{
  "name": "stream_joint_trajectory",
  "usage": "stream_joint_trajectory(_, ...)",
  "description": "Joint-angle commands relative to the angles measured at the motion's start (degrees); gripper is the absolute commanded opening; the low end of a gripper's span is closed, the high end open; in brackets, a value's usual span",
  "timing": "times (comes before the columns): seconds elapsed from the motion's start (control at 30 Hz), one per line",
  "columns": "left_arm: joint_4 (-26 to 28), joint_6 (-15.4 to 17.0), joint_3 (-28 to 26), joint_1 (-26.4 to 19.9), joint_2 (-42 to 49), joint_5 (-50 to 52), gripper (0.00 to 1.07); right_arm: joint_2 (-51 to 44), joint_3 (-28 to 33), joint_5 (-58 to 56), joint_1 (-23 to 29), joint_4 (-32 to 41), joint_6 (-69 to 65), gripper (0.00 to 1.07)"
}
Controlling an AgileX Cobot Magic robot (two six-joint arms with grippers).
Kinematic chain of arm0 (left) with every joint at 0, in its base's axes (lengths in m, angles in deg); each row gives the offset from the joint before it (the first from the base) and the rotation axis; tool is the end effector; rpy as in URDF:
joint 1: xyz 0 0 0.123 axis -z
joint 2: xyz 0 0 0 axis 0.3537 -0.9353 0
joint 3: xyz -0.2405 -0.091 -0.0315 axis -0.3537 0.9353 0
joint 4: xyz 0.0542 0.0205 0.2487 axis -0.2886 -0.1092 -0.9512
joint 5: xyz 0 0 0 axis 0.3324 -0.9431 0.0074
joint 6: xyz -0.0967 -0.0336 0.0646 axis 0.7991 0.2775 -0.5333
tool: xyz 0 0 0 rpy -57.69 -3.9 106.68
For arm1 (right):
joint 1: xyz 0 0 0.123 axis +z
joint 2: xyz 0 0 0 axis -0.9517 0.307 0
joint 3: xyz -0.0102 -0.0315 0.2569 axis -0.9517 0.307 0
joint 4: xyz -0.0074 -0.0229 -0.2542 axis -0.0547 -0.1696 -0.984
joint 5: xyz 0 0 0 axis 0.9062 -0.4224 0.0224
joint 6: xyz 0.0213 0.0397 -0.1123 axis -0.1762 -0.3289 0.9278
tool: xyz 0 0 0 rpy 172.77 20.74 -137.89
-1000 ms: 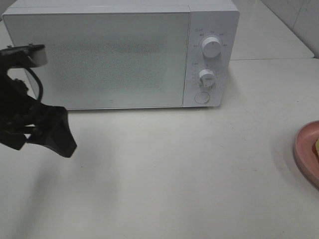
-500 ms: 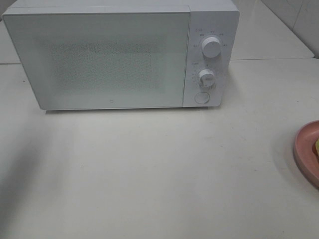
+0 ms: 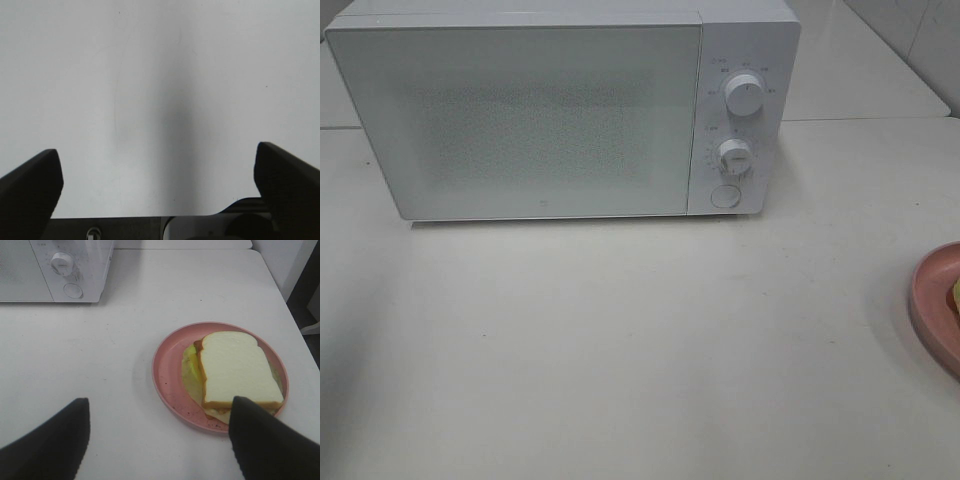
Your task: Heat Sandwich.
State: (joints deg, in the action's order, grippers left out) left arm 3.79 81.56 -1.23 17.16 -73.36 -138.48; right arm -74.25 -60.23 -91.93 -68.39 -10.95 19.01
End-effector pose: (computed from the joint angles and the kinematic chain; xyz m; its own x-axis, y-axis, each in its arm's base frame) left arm 0.2061 0.0030 0.2742 -0.8877 -0.0385 -0.4589 -0.0105 0.9979 -0.0634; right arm 0.0512 -0.0034 0.2695 -0.4314 -0.0117 -0.9021 -0.0074 0.9999 -0.0094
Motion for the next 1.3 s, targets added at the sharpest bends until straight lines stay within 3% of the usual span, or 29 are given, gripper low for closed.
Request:
stream_joint_trajectory(0.03, -0.29, 0.40, 1.26, -0.29, 4.30, 0.57, 0.99, -1.60, 0.06, 0.52, -0.40, 0.11, 0.40, 0.74)
stream_joint_trajectory(0.3, -1.15, 0.46, 13.24, -0.29, 19.82, 3.15, 0.99, -1.60, 0.06, 0.52, -0.40, 0.11, 0.40, 0.74)
stream_joint_trajectory(0.47, -0.92, 0.46, 17.82, -0.29, 26.41, 3.04, 0.99, -1.60, 0.06, 0.52, -0.40, 0.11, 0.40, 0.74)
stream_joint_trajectory(0.87, 0.23, 0.46, 19.25, -0.23, 33.46, 2.52, 0.99, -1.60, 0.06, 0.52, -0.40, 0.11, 0.40, 0.74)
stream_joint_trajectory(1.03, -0.06, 0.40, 21.89, 2.29, 37.30, 2.52, 0.99, -1.60, 0.06, 0.52, -0.40, 0.11, 0.40, 0.74)
stream_joint_trajectory(1.3, -0.97, 0.17, 24.41, 3.78, 49.22, 3.32, 0.99, -1.60, 0.06, 0.52, -0.40, 0.11, 0.40, 0.74)
